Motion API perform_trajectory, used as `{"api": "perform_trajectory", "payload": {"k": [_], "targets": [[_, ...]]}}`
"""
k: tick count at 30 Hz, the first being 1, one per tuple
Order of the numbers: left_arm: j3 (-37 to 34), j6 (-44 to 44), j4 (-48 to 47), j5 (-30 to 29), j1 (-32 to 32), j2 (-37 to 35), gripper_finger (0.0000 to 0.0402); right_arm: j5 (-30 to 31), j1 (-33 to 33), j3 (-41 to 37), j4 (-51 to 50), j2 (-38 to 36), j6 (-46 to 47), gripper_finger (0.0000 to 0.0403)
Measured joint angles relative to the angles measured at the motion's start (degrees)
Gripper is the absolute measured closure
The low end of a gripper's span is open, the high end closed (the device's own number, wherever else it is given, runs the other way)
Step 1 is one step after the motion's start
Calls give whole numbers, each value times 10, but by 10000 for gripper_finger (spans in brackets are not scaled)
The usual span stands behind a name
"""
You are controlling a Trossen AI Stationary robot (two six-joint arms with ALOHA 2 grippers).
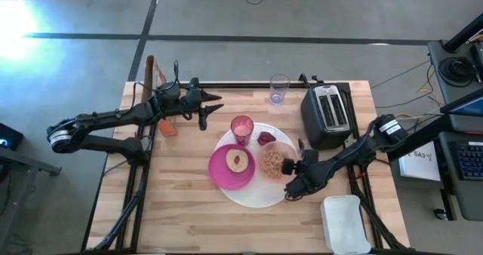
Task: Arrange a breakfast setting
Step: Put the blue spoon on the white table mat right beside to the light orange bowl, then return to Home Position
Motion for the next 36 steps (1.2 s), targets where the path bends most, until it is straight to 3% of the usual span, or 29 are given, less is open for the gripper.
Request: {"api": "perform_trajectory", "payload": {"k": [11,26,36], "targets": [[0,0,4,0,0,0,290,-9,0,0,17,-1,-8,393],[0,0,5,0,0,0,290,1,0,0,19,-18,-16,349],[0,0,8,0,0,-1,290,-14,0,0,16,-19,-30,344]]}}
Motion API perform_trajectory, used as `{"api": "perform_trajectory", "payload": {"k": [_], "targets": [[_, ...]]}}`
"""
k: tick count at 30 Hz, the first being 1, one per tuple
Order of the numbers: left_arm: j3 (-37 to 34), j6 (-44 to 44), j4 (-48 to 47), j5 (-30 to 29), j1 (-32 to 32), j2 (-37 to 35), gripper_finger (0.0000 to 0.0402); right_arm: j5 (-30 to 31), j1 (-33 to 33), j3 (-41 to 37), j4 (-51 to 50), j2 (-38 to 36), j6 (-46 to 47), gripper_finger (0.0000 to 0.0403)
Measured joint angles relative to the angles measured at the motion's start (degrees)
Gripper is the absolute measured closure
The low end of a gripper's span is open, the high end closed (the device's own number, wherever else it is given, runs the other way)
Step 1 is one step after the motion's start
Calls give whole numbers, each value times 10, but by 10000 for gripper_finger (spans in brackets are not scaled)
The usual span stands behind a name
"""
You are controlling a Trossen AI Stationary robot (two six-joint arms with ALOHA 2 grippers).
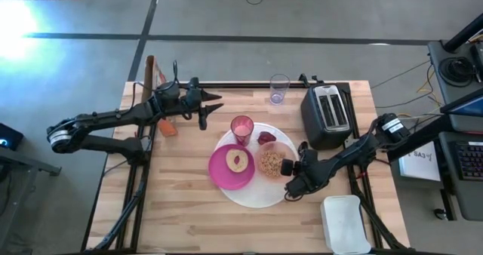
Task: Arrange a breakfast setting
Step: Return to Home Position
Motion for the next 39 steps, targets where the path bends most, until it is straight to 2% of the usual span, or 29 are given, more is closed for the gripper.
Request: {"api": "perform_trajectory", "payload": {"k": [9,13,19,22,26,30,33,36,39], "targets": [[0,0,2,18,0,-15,290,0,0,0,-42,-39,-7,344],[0,0,1,48,0,-29,290,4,0,0,-60,-73,-46,344],[0,-16,-2,56,0,-58,290,5,-9,0,-82,-133,-136,344],[0,-25,-21,64,0,-67,290,9,-14,0,-82,-159,-198,344],[0,-45,-68,66,0,-71,290,49,-15,0,-71,-184,-296,344],[0,-63,-90,115,-4,-71,290,85,-15,0,-62,-206,-441,344],[0,-72,-96,149,-18,-71,290,122,-15,0,-51,-223,-548,344],[-2,-79,-96,150,-40,-71,290,175,-15,0,-36,-237,-630,344],[-8,-81,-95,149,-65,-71,290,194,-15,0,-25,-251,-701,344]]}}
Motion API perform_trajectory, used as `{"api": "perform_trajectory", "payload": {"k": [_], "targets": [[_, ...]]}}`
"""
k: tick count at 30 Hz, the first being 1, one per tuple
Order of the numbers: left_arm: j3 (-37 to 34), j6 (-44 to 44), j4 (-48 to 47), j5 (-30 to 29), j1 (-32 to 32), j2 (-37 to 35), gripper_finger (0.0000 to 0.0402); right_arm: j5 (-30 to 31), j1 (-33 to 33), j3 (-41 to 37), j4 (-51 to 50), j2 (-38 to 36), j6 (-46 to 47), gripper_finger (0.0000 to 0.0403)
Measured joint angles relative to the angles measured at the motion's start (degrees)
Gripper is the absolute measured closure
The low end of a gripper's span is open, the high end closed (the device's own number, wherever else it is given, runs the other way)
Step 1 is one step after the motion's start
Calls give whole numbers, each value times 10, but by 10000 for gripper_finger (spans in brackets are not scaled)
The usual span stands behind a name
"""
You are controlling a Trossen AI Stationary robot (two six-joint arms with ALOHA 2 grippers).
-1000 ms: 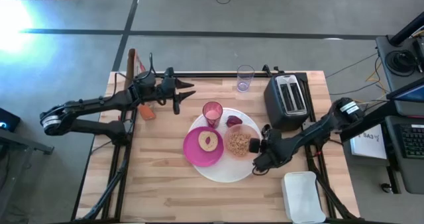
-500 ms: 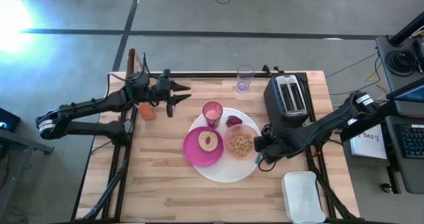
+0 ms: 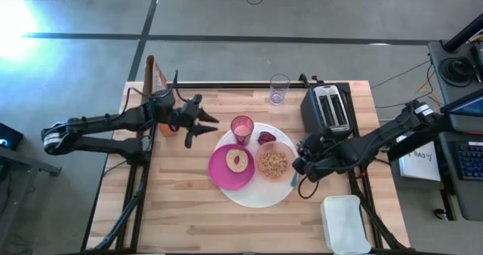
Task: Arrange a breakfast setting
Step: Return to Home Position
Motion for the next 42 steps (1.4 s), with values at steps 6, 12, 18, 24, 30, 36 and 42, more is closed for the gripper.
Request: {"api": "perform_trajectory", "payload": {"k": [6,12,18,24,30,36,42], "targets": [[-34,-30,48,-106,-64,-4,290,7,0,-12,3,-34,-76,344],[-80,-28,119,-149,-128,-6,290,12,0,-78,95,-98,-115,344],[-128,-5,170,-151,-155,-2,290,5,0,-192,313,-165,-220,344],[-194,-10,255,-152,-155,0,290,-33,0,-293,542,-196,-309,344],[-268,-54,335,-152,-155,1,290,-69,0,-347,664,-197,-386,344],[-331,-55,418,-152,-155,1,290,-75,0,-381,674,-198,-391,344],[-365,-57,427,-184,-155,2,290,-93,0,-416,696,-198,-371,344]]}}
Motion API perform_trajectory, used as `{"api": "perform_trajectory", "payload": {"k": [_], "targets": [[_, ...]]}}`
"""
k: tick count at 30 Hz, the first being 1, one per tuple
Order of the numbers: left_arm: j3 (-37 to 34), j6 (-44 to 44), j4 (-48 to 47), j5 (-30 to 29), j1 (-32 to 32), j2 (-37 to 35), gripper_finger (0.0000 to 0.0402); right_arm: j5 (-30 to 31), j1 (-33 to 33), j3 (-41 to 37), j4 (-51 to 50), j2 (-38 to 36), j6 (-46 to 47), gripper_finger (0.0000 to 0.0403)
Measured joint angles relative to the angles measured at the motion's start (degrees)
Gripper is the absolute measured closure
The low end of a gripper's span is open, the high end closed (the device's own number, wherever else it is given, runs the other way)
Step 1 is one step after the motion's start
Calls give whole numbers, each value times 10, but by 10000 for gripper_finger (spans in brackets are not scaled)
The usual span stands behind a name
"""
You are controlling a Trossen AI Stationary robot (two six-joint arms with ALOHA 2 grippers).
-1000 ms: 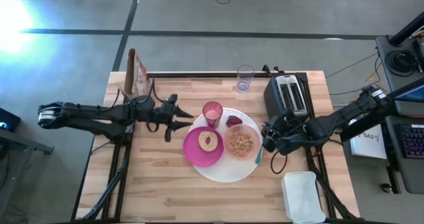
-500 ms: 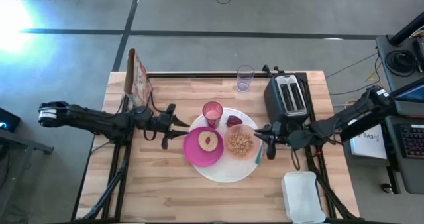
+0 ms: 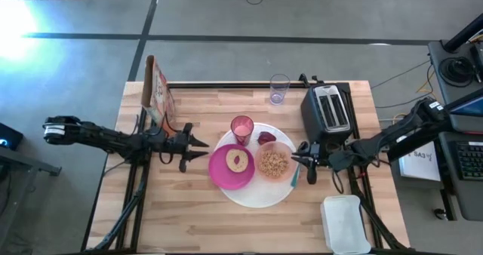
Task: Arrange a breakfast setting
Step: Return to Home Position
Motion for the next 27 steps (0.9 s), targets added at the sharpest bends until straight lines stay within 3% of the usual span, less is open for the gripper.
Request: {"api": "perform_trajectory", "payload": {"k": [7,12,16,27], "targets": [[-7,-11,-2,-33,0,14,290,-92,0,-59,113,1,-4,344],[-7,-11,4,-42,0,40,290,-96,0,-106,174,1,-6,344],[-7,-24,7,-71,0,60,290,-96,0,-107,161,1,2,344],[-1,-25,8,-72,0,111,290,-61,0,-107,154,2,3,344]]}}
